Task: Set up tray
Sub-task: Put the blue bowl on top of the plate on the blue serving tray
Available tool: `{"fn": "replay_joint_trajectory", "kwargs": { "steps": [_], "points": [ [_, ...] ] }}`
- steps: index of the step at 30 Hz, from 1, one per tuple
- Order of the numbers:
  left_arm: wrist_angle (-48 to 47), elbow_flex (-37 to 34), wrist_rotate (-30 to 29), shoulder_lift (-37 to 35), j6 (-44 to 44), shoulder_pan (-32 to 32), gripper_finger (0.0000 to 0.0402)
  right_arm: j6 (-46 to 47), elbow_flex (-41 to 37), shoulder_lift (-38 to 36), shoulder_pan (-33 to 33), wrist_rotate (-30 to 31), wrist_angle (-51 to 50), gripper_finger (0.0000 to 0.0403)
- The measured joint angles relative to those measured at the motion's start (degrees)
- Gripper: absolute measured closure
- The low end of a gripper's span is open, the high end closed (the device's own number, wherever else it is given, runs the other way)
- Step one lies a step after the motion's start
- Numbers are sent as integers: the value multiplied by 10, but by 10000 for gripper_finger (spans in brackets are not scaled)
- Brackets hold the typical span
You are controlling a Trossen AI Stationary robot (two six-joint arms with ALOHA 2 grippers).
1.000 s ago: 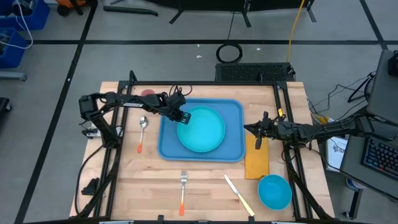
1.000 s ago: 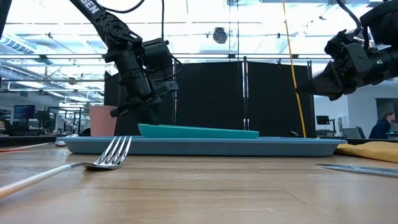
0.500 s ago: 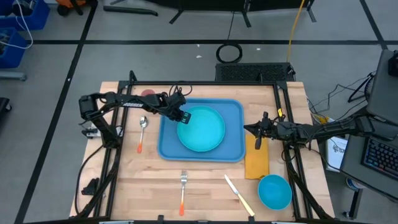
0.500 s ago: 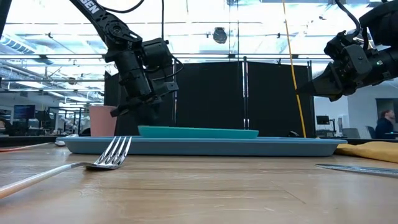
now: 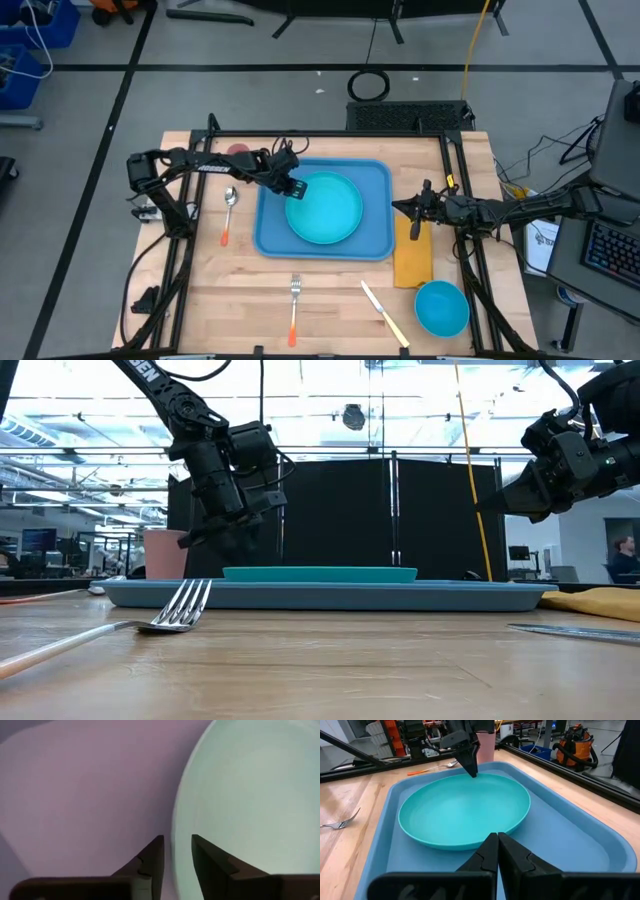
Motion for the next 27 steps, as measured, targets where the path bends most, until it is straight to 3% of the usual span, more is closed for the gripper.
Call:
{"fn": "replay_joint_trajectory", "kwargs": {
  "steps": [11, 20, 27],
  "points": [
    [-5, -1, 7, -42, 18, 1, 256, 0, 0, 0, 0, 0, 0, 403],
    [-8, -1, 1, -115, 49, -13, 252, 0, 0, 0, 0, 0, 0, 403],
    [-8, -1, -102, -154, 86, -85, 252, 24, 0, 0, 0, -1, 1, 403]
  ]
}}
